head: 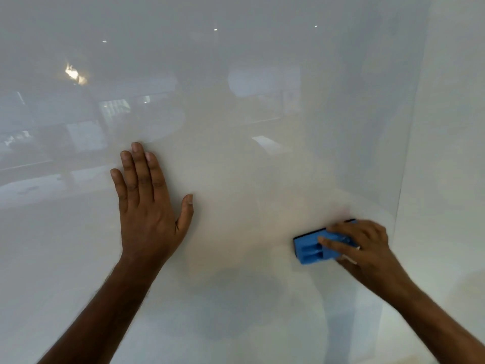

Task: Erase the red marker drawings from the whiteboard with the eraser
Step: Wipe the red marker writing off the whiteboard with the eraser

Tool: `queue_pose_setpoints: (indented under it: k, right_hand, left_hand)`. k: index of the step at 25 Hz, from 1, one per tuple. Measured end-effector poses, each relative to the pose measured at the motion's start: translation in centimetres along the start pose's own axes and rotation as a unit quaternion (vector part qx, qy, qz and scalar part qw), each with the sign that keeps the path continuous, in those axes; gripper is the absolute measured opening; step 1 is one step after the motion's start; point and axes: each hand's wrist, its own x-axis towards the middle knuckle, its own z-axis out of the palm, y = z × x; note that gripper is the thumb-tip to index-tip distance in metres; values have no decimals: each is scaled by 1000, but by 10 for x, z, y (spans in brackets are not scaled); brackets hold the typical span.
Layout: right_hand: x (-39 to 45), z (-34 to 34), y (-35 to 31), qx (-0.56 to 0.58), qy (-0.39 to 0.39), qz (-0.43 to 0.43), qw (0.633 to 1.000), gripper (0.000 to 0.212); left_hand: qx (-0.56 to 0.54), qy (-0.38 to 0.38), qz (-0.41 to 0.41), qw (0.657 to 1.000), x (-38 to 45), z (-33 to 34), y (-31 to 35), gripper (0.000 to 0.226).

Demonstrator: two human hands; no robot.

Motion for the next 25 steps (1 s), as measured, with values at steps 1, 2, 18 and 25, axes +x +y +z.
queue_pose_setpoints:
  k: [1, 2, 18, 25]
  right_hand:
    - [13, -9, 10, 8, 18, 28, 999, 48]
    - [27, -18, 17, 17, 35, 57, 998, 49]
    - [-44, 20, -31, 63, -10, 126, 990, 72]
    - [-28, 15, -40, 193, 142, 386, 891, 66]
  left_hand:
    - [0, -1, 0, 1000, 0, 0, 0, 88]
    - [0, -2, -1, 1000, 0, 0, 1, 88]
    - [-2, 1, 0, 1000, -4, 1, 4, 88]
    - [-4, -8, 6, 1000, -4, 2, 1, 88]
